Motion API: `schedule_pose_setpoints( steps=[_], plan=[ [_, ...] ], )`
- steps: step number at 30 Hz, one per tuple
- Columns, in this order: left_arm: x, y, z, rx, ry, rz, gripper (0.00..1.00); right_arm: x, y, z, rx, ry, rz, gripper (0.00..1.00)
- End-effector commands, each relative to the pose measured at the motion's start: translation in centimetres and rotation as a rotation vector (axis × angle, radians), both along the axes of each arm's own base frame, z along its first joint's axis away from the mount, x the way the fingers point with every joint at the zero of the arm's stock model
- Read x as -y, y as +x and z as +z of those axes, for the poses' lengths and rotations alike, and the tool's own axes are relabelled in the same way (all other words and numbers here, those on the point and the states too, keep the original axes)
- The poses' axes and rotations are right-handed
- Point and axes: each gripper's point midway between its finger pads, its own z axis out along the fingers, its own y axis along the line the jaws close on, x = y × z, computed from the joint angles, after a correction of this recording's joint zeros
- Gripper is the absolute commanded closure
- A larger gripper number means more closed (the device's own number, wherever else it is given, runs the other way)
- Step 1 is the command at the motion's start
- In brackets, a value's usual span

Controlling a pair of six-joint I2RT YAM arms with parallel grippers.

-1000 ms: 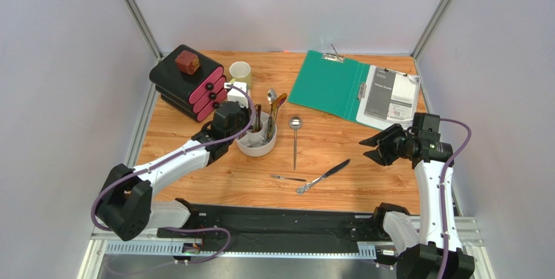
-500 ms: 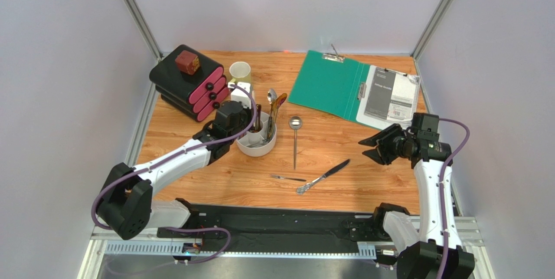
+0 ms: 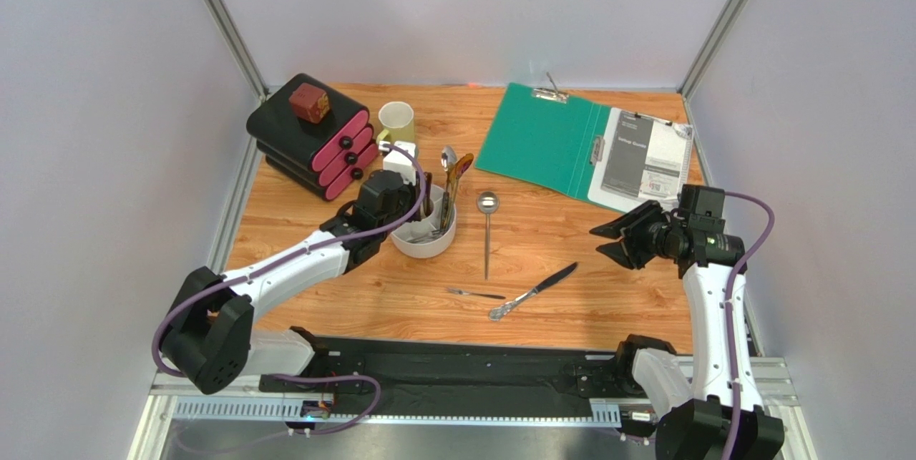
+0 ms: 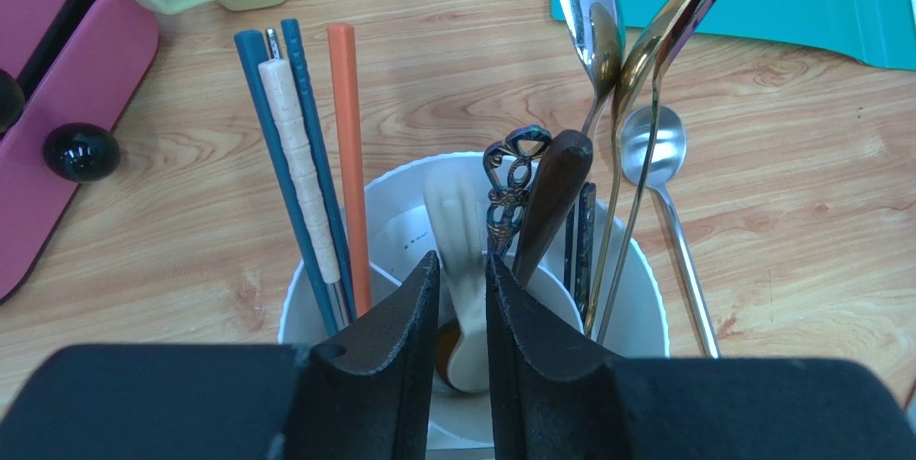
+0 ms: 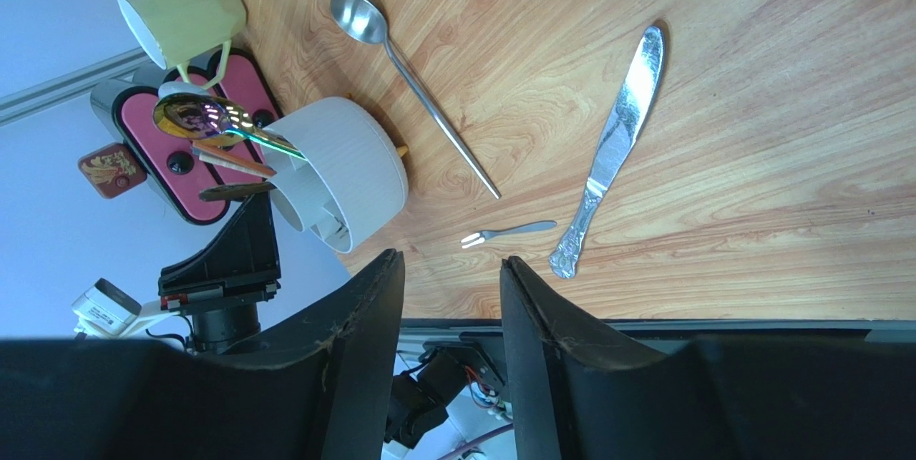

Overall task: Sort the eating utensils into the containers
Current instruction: Place the spoon in the storage box, then pick up the spoon from the center of the board.

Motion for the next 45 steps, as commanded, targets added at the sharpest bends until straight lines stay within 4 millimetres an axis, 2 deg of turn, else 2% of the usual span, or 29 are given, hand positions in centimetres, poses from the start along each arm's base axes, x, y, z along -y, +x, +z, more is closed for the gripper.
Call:
schedule_pose_setpoints(
  steps=[1, 4, 6, 10, 11, 12, 13, 14, 15, 16, 17, 18, 19, 20, 21, 22, 23, 26, 29, 30, 32, 36, 39, 40, 42, 43, 45],
  plan=[
    [-1.1, -0.6, 0.7, 0.011, 0.004, 0.035, 0.71, -0.4, 0.8, 0.9, 0.057, 0.009, 0.016, 0.56],
    [-2.0, -0.7, 2.4, 0.044, 0.008, 0.069, 0.71, -0.6, 1.0, 0.7, 0.055, 0.003, 0.024, 0.56],
    [-2.7, -0.7, 4.8, 0.087, 0.005, 0.089, 0.70, -0.7, 1.1, 0.6, 0.050, 0.002, 0.033, 0.56],
    [-3.7, -2.0, 8.4, 0.125, 0.047, 0.056, 0.66, -0.7, 1.3, 0.3, 0.041, -0.019, 0.045, 0.56],
    [-3.0, -2.4, 8.8, 0.121, 0.043, -0.002, 0.65, -0.7, 1.4, 0.1, 0.032, -0.016, 0.046, 0.56],
    [-2.3, -2.6, 10.4, 0.136, 0.037, -0.051, 0.65, -0.7, 1.5, 0.0, 0.035, -0.018, 0.048, 0.55],
    [-1.8, -3.3, 9.7, 0.108, 0.090, -0.128, 0.64, -0.7, 1.6, -0.1, 0.033, -0.018, 0.049, 0.55],
    [0.1, -4.4, 9.4, 0.079, 0.075, -0.260, 0.63, -0.7, 1.7, -0.3, 0.023, -0.016, 0.051, 0.55],
    [1.0, -4.8, 10.1, 0.075, 0.082, -0.313, 0.63, -0.7, 2.0, -0.5, 0.022, -0.016, 0.054, 0.55],
    [1.8, -5.6, 7.9, -0.001, 0.152, -0.379, 0.63, -0.9, 2.1, -0.7, 0.018, -0.014, 0.061, 0.55],
    [3.2, -6.8, 7.0, -0.051, 0.152, -0.480, 0.63, -0.9, 2.2, -0.7, 0.011, -0.010, 0.060, 0.55],
    [3.7, -7.7, 6.3, -0.113, 0.186, -0.526, 0.63, -1.0, 2.5, -1.0, 0.001, -0.004, 0.063, 0.55],
    [4.4, -7.9, 4.2, -0.178, 0.242, -0.572, 0.64, -1.1, 2.7, -1.0, 0.002, 0.000, 0.073, 0.54],
    [5.5, -8.8, 3.3, -0.206, 0.270, -0.627, 0.65, -1.2, 2.8, -1.1, -0.001, 0.002, 0.072, 0.55],
    [5.9, -9.2, 2.7, -0.238, 0.295, -0.650, 0.66, -1.3, 3.2, -1.0, 0.005, 0.001, 0.078, 0.54],
    [6.4, -9.3, 1.1, -0.286, 0.324, -0.662, 0.66, -1.4, 3.3, -1.0, 0.008, 0.000, 0.081, 0.54],
    [6.8, -9.5, 0.8, -0.306, 0.322, -0.667, 0.66, -1.5, 3.5, -1.0, 0.010, 0.001, 0.084, 0.54],
    [7.0, -8.8, 0.9, -0.342, 0.337, -0.634, 0.63, -1.7, 3.9, -0.7, 0.018, 0.004, 0.087, 0.54],
    [6.5, -6.9, 3.5, -0.280, 0.354, -0.552, 0.61, -2.0, 4.1, -0.3, 0.031, 0.008, 0.102, 0.55],
    [6.7, -6.8, 3.9, -0.267, 0.347, -0.556, 0.61, -2.2, 4.0, -0.4, 0.032, 0.003, 0.112, 0.55],
    [7.3, -6.9, 3.8, -0.270, 0.353, -0.600, 0.61, -2.2, 3.9, -0.5, 0.027, -0.009, 0.123, 0.55],
    [9.0, -8.8, 0.7, -0.387, 0.362, -0.701, 0.61, -2.6, 3.4, -0.9, 0.011, 0.005, 0.138, 0.55],
    [10.1, -8.9, -0.1, -0.404, 0.381, -0.702, 0.61, -2.8, 3.4, -0.9, 0.011, 0.007, 0.146, 0.55],
    [10.8, -8.6, 0.8, -0.391, 0.364, -0.706, 0.62, -2.8, 3.3, -1.0, 0.011, 0.007, 0.146, 0.55],
    [11.7, -8.6, 0.7, -0.411, 0.361, -0.718, 0.62, -2.8, 3.2, -1.2, 0.007, 0.006, 0.145, 0.55],
    [12.5, -8.4, 1.5, -0.390, 0.354, -0.727, 0.61, -2.8, 3.1, -1.3, 0.005, 0.005, 0.144, 0.55],
    [13.8, -8.4, 1.2, -0.425, 0.310, -0.716, 0.62, -2.8, 3.0, -1.6, -0.001, 0.009, 0.145, 0.55]
  ],
)
